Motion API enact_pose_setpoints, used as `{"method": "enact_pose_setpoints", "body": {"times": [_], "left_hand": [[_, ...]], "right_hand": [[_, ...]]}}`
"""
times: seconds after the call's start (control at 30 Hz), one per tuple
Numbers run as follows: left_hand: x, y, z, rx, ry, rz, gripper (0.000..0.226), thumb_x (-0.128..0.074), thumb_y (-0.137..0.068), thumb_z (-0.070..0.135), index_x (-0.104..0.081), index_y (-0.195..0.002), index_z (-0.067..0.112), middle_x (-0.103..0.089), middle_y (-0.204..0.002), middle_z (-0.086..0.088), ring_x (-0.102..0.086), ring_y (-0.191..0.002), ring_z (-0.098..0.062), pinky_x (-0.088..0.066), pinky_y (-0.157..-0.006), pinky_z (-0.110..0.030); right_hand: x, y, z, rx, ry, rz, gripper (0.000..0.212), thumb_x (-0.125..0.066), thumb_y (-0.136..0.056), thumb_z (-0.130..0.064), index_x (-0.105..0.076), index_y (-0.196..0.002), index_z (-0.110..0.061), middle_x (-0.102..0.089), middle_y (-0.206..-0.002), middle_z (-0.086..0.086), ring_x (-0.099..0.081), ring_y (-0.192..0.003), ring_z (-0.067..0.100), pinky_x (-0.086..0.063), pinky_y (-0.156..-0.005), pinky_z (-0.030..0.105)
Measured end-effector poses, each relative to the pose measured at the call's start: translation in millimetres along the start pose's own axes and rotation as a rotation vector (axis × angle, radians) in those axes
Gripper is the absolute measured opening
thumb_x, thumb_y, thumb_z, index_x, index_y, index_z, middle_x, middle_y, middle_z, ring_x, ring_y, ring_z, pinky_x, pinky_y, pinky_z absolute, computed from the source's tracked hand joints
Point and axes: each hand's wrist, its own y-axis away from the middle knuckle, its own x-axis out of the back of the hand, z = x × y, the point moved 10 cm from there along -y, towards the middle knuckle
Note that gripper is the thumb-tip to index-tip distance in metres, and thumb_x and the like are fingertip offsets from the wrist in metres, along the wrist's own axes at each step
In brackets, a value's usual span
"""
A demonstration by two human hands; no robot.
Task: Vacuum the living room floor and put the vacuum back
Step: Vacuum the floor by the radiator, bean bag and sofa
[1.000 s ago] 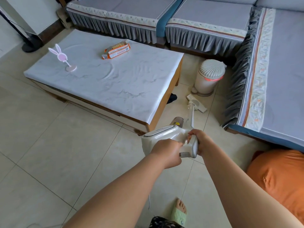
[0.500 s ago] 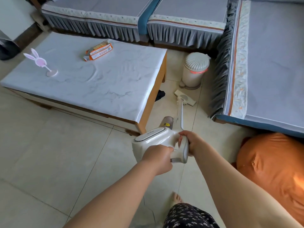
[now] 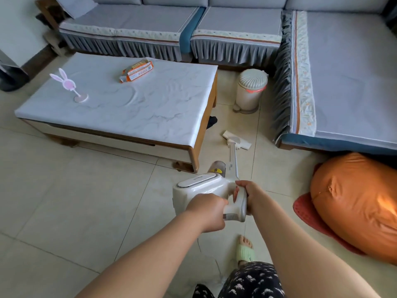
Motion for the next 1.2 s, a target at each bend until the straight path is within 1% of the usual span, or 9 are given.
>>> {"method": "enact_pose_setpoints", "body": {"times": [0.13,0.3,0.43,0.57,0.8,0.93,0.97,1.03,1.2], "left_hand": [[-34.4,67.9,-10.6,-0.039,-0.057,-0.033,0.012,-0.055,-0.077,0.018,-0.055,-0.089,0.020,-0.059,-0.087,-0.004,-0.050,-0.075,-0.026,-0.035,-0.062,-0.029],[-72.0,131.4,-17.2,-0.068,-0.097,-0.057,0.012,-0.054,-0.076,0.018,-0.054,-0.088,0.021,-0.060,-0.086,-0.004,-0.051,-0.073,-0.026,-0.037,-0.061,-0.030],[-87.7,163.2,-16.6,-0.077,-0.113,-0.051,0.014,-0.054,-0.076,0.019,-0.055,-0.090,0.020,-0.059,-0.085,-0.004,-0.051,-0.073,-0.026,-0.036,-0.060,-0.030],[-98.1,188.7,-9.1,-0.069,-0.110,-0.044,0.015,-0.055,-0.077,0.018,-0.056,-0.092,0.018,-0.055,-0.082,-0.003,-0.051,-0.073,-0.026,-0.034,-0.059,-0.030],[-138.1,239.9,32.2,-0.054,-0.092,-0.049,0.013,-0.057,-0.077,0.017,-0.055,-0.089,0.018,-0.054,-0.079,-0.002,-0.053,-0.073,-0.026,-0.038,-0.059,-0.030],[-173.7,282.9,58.9,-0.058,-0.094,-0.068,0.013,-0.057,-0.078,0.015,-0.056,-0.091,0.017,-0.056,-0.082,-0.004,-0.051,-0.073,-0.026,-0.037,-0.060,-0.030],[-188.7,302.8,64.2,-0.055,-0.103,-0.082,0.013,-0.058,-0.078,0.015,-0.056,-0.091,0.016,-0.056,-0.083,-0.005,-0.051,-0.073,-0.027,-0.036,-0.060,-0.030],[-210.8,328.6,69.6,-0.051,-0.104,-0.109,0.012,-0.058,-0.079,0.014,-0.057,-0.090,0.015,-0.057,-0.083,-0.006,-0.052,-0.074,-0.028,-0.036,-0.059,-0.030],[-238.5,384.3,57.4,-0.016,-0.100,-0.108,0.015,-0.058,-0.081,0.015,-0.059,-0.096,0.015,-0.059,-0.086,-0.007,-0.053,-0.076,-0.028,-0.038,-0.062,-0.031]], "right_hand": [[-2.8,15.5,83.9,-0.025,-0.040,0.010,0.022,-0.061,-0.085,-0.019,-0.051,-0.067,-0.011,-0.051,-0.042,-0.001,-0.046,-0.029,0.012,-0.042,-0.038,0.014],[-0.8,33.9,161.2,-0.042,-0.074,0.025,0.023,-0.062,-0.085,-0.021,-0.051,-0.068,-0.012,-0.050,-0.041,-0.001,-0.045,-0.030,0.012,-0.041,-0.040,0.013],[3.4,46.8,196.8,-0.044,-0.096,0.040,0.026,-0.064,-0.085,-0.022,-0.051,-0.065,-0.012,-0.050,-0.041,-0.001,-0.045,-0.029,0.012,-0.042,-0.040,0.013],[9.8,60.2,219.5,-0.022,-0.116,0.024,0.025,-0.061,-0.088,-0.019,-0.049,-0.068,-0.010,-0.048,-0.039,0.000,-0.044,-0.027,0.012,-0.042,-0.038,0.013],[51.8,80.9,272.8,-0.002,-0.108,-0.027,0.021,-0.058,-0.090,-0.017,-0.049,-0.074,-0.008,-0.048,-0.039,0.001,-0.045,-0.028,0.012,-0.043,-0.038,0.015],[84.5,92.1,324.4,-0.031,-0.075,-0.020,0.018,-0.061,-0.088,-0.017,-0.052,-0.076,-0.008,-0.050,-0.043,0.001,-0.046,-0.031,0.012,-0.045,-0.042,0.016],[92.1,96.1,347.2,-0.047,-0.068,-0.017,0.017,-0.062,-0.087,-0.018,-0.053,-0.076,-0.008,-0.050,-0.044,0.001,-0.047,-0.032,0.012,-0.046,-0.042,0.017],[101.3,99.1,380.9,-0.081,-0.058,-0.027,0.018,-0.063,-0.085,-0.020,-0.053,-0.077,-0.008,-0.051,-0.045,0.000,-0.048,-0.033,0.012,-0.046,-0.041,0.019],[92.5,114.3,447.3,-0.116,-0.047,-0.037,0.023,-0.064,-0.087,-0.025,-0.051,-0.073,-0.012,-0.049,-0.043,-0.001,-0.046,-0.031,0.012,-0.044,-0.037,0.019]]}}
